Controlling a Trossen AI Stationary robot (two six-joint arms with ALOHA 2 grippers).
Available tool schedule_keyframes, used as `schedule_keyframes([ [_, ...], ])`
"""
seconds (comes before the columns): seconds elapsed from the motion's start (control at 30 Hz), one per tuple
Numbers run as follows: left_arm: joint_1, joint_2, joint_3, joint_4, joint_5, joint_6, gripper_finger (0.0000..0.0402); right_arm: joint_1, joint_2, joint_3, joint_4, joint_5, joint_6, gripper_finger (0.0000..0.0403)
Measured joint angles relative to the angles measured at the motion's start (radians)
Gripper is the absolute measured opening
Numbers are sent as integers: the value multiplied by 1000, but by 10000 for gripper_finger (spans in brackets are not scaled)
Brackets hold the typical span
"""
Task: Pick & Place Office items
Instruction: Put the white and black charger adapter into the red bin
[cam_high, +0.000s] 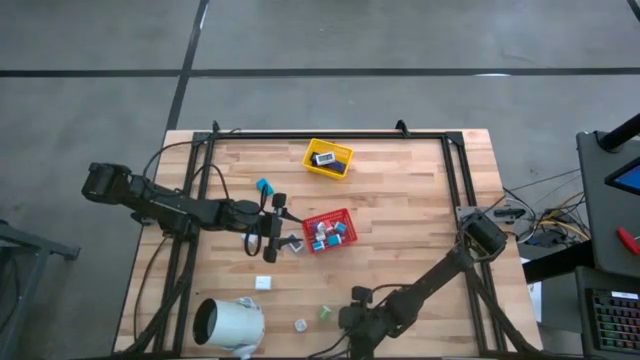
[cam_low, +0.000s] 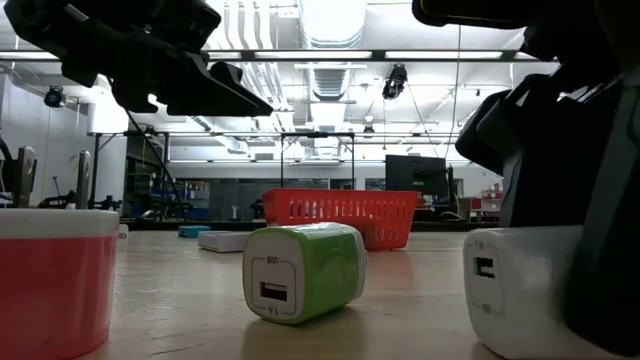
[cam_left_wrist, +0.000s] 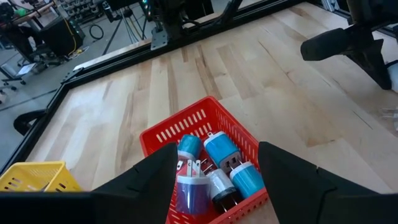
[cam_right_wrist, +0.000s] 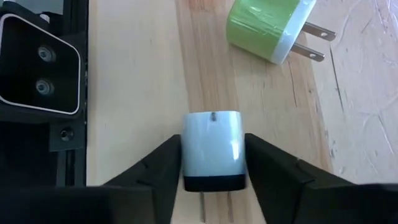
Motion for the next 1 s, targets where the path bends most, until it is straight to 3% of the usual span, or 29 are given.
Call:
schedule_keyframes([
  [0.1,0,0,0,0,0,-3,227,2,0,-1,1,0,-12,126],
  [0.4,0,0,0,0,0,-3,227,10,0,-2,2,13,-43,126],
  [0.7,0,0,0,6,0,-3,227,41,0,-3,11,174,-77,126],
  [1.0,0,1,0,22,0,-3,227,59,0,-20,193,276,-244,126],
])
